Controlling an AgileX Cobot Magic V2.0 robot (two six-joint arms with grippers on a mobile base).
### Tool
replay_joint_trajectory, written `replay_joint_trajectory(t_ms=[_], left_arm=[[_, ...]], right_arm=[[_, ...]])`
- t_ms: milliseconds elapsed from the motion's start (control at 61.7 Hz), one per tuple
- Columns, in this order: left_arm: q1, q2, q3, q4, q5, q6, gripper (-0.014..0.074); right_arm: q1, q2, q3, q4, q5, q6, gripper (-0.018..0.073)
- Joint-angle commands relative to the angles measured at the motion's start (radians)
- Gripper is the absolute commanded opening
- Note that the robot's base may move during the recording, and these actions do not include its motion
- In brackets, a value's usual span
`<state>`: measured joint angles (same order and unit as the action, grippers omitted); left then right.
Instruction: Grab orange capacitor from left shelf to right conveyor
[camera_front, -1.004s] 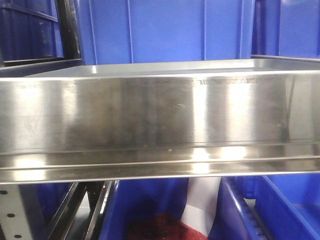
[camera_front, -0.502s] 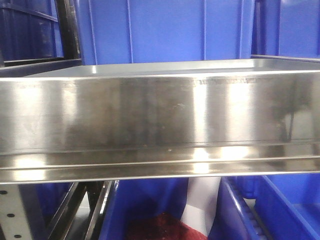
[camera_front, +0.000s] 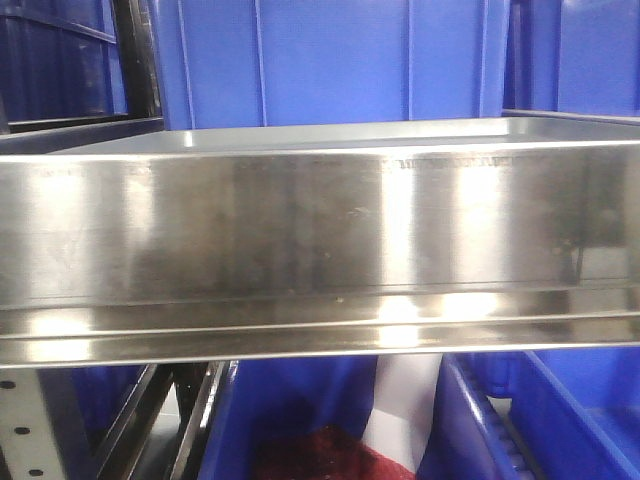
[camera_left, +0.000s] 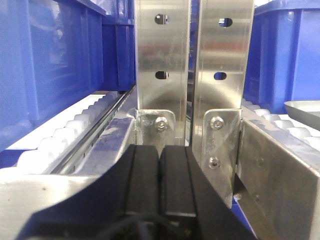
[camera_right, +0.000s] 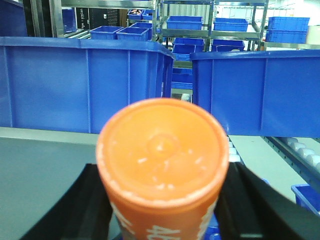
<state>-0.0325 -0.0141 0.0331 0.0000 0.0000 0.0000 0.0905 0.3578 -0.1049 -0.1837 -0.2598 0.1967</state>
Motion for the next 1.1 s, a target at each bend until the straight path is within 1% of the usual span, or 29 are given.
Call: replay_joint_trajectory(t_ms=[0, 1085], left_arm=[[-0.008, 0.010, -0.008, -0.005, -0.090, 0.000, -0.0105], [-0.008, 0.010, -0.008, -0.005, -0.090, 0.000, -0.0105]], right_arm=[[-0.006, 0.002, -0.030, 0.004, -0.100, -0.010, 0.0055], [-0.006, 0.002, -0.030, 0.004, -0.100, -0.010, 0.0055]])
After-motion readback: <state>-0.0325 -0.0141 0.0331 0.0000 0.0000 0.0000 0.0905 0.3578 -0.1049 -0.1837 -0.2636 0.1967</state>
